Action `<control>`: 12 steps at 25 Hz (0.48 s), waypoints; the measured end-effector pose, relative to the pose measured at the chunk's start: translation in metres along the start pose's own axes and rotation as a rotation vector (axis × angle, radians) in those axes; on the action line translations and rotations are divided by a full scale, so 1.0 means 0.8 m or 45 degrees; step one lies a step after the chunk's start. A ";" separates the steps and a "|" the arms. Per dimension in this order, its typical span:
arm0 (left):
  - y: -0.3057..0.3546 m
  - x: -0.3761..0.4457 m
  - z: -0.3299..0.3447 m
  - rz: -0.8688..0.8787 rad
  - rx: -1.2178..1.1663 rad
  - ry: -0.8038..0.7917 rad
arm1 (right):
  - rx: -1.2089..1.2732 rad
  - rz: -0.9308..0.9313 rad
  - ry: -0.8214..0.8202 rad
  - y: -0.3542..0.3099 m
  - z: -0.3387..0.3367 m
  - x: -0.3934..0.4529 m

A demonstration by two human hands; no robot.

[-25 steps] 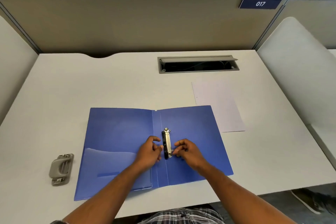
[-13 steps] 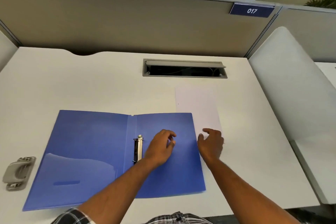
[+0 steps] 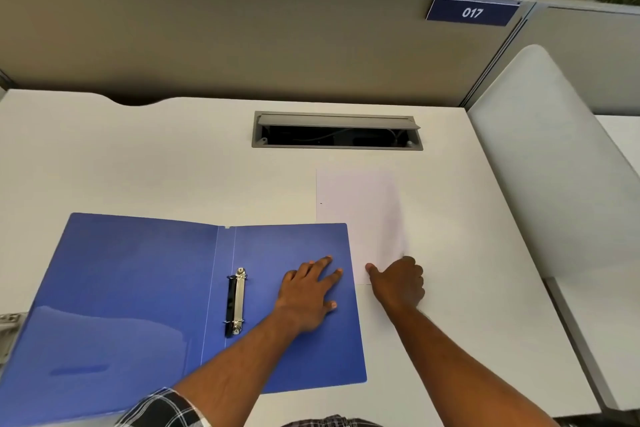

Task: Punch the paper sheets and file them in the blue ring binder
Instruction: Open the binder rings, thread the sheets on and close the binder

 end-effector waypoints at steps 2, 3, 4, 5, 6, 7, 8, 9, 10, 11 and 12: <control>0.001 -0.001 0.001 0.010 0.007 -0.010 | 0.267 0.008 -0.068 -0.001 0.004 0.004; 0.002 -0.001 0.001 0.015 0.005 -0.013 | 0.421 0.015 -0.088 0.001 0.001 0.007; 0.002 -0.001 0.001 0.015 0.001 -0.015 | 0.557 0.012 -0.092 0.003 -0.005 0.010; 0.001 -0.002 0.001 0.013 -0.001 -0.021 | 0.660 -0.010 -0.092 0.004 -0.011 0.013; 0.000 -0.002 0.001 0.013 0.000 -0.030 | 0.713 -0.048 -0.085 0.006 -0.018 0.014; 0.000 -0.002 0.002 0.018 0.002 -0.033 | 0.729 -0.098 -0.071 0.007 -0.025 0.014; 0.000 -0.002 0.003 0.022 0.001 -0.035 | 0.723 -0.150 -0.048 0.006 -0.032 0.012; -0.001 -0.002 0.004 0.027 0.000 -0.039 | 0.712 -0.194 -0.012 0.007 -0.038 0.008; -0.002 -0.002 0.004 0.030 -0.004 -0.046 | 0.699 -0.224 0.041 0.006 -0.045 0.002; -0.002 -0.002 0.005 0.034 -0.008 -0.050 | 0.694 -0.238 0.113 0.007 -0.054 -0.004; -0.003 -0.002 0.006 0.039 -0.005 -0.057 | 0.696 -0.232 0.189 0.011 -0.063 -0.009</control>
Point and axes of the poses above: each hand's wrist, its own x-axis towards the middle knuckle, its own z-axis out of the palm, y = z × x, the point moved 9 cm from there along x, towards the middle knuckle, and after that the axes turned 3 degrees about -x, right-handed, at the moved point
